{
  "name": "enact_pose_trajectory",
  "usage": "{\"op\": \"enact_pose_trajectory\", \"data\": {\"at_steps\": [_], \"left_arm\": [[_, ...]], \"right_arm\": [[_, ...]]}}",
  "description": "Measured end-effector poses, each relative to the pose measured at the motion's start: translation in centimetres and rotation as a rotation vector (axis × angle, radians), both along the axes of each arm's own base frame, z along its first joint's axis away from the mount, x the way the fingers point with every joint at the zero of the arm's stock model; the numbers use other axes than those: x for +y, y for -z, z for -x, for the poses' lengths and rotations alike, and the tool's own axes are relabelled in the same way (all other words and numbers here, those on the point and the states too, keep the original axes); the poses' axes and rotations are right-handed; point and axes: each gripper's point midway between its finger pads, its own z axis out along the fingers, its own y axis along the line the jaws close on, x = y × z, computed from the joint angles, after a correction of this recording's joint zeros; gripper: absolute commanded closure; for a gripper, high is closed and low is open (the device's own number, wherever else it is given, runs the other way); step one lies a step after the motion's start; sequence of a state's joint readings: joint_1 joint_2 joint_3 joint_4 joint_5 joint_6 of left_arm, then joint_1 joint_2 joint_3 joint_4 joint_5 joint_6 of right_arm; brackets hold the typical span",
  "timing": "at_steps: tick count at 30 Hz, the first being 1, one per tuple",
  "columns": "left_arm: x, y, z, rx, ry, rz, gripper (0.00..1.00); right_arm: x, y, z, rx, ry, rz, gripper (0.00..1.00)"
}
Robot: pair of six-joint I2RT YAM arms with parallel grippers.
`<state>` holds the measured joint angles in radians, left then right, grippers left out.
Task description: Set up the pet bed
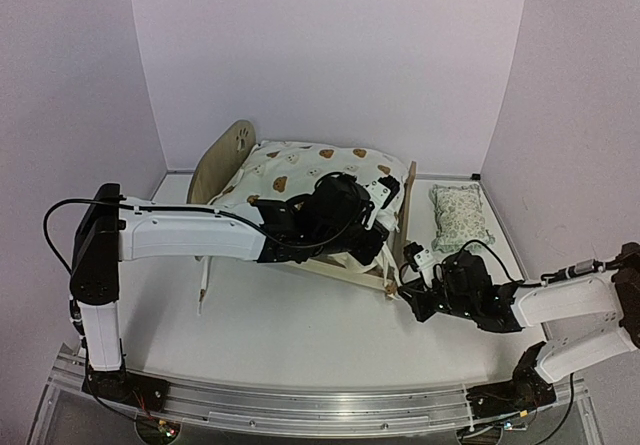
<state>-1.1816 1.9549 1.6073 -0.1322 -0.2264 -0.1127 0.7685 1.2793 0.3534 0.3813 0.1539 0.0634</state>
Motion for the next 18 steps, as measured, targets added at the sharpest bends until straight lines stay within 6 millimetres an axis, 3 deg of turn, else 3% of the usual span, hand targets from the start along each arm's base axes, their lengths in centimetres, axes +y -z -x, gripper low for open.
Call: {"op": "enact_pose_trajectory", "data": {"at_steps": [2, 8, 18], "left_arm": [[0.0, 0.0, 0.0, 0.0, 0.0, 0.0, 1.0], [0.3, 0.0, 0.1, 0.001, -0.001, -0.001, 1.0], [0.5, 0.7, 0.2, 0.007, 0.0, -0.015, 1.0]], "right_arm": [[0.1, 0.0, 0.1, 0.001, -0.008, -0.003, 1.0], [-0.1, -1.5, 0.2, -0.017, -0.001, -0.024, 1.0], [0.4, -10.9, -0.6, -0.093, -0.013, -0.059, 1.0]]}}
